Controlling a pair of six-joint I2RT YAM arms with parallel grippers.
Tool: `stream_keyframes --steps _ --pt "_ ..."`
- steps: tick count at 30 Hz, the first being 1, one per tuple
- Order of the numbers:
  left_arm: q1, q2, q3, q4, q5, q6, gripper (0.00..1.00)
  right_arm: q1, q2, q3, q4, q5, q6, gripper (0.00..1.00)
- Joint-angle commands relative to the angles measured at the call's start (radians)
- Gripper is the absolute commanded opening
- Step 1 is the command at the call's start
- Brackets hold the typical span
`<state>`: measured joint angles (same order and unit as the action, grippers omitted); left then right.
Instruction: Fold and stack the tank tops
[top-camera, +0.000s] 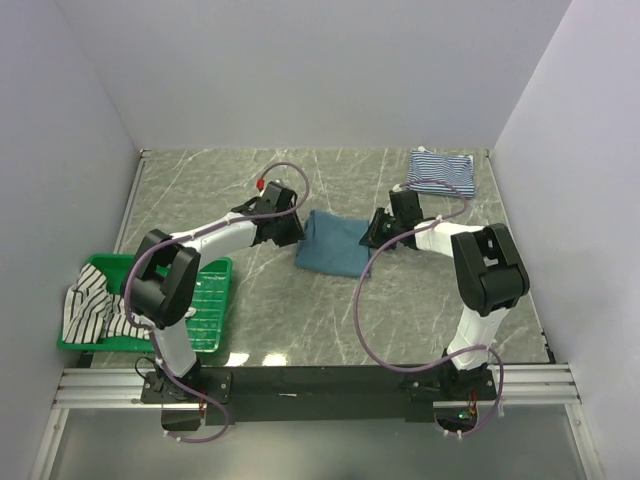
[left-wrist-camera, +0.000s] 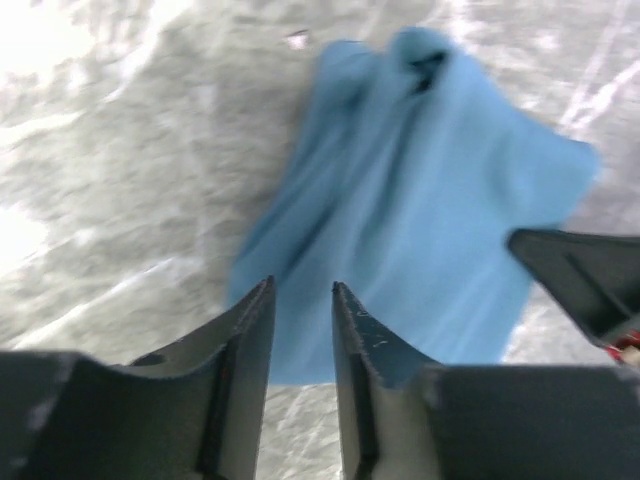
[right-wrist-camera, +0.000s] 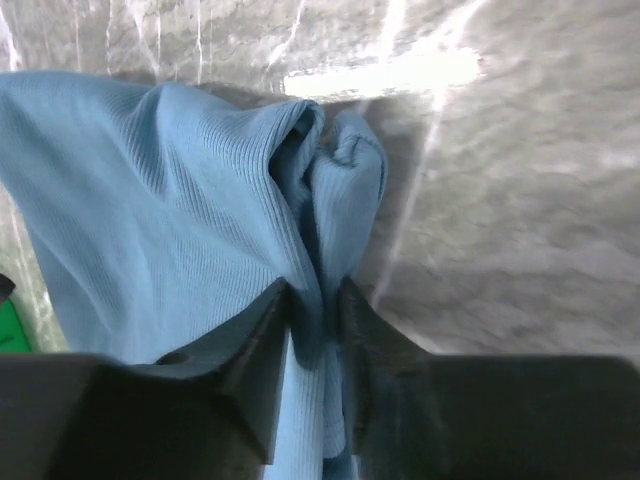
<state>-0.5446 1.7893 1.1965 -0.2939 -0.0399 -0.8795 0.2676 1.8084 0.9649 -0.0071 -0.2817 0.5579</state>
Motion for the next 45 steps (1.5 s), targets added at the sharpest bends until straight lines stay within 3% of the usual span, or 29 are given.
stream_keyframes --steps 1,4,6,13,18,21,23,26,28,36,45 --pt "-0.005 -0.018 -0.014 0.142 0.067 0.040 0.38 0.021 0.055 0.031 -0.036 0.003 -0.018 0.27" --pt "-0.003 0.057 0.055 0.110 0.043 0.060 0.41 0.021 0.065 0.050 -0.054 0.018 -0.026 0.16" --pt "-0.002 0.099 0.115 0.067 -0.056 0.066 0.41 0.019 0.072 0.067 -0.068 0.024 -0.030 0.13" --pt "0.009 0.280 0.267 -0.076 -0.164 0.047 0.31 0.019 0.097 0.110 -0.102 0.036 -0.049 0.08" --pt "0.032 0.308 0.276 -0.085 -0.141 0.024 0.26 0.018 0.100 0.175 -0.151 0.079 -0.079 0.05" --pt "0.034 0.280 0.279 -0.039 -0.065 0.045 0.30 0.018 0.106 0.227 -0.185 0.113 -0.107 0.04" --pt "0.034 0.234 0.287 -0.007 -0.002 0.047 0.40 0.018 0.124 0.286 -0.224 0.136 -0.137 0.04" --pt "0.034 0.170 0.333 -0.030 0.032 0.045 0.47 0.018 0.169 0.397 -0.292 0.183 -0.185 0.02" --pt "0.035 0.110 0.348 -0.057 0.046 0.040 0.47 0.010 0.209 0.461 -0.358 0.246 -0.211 0.02" --pt "0.034 -0.187 0.126 -0.062 0.130 0.071 0.47 -0.024 0.350 0.829 -0.534 0.427 -0.387 0.00" --pt "0.043 -0.321 -0.002 -0.083 0.175 0.140 0.47 -0.079 0.520 1.251 -0.686 0.582 -0.510 0.00"
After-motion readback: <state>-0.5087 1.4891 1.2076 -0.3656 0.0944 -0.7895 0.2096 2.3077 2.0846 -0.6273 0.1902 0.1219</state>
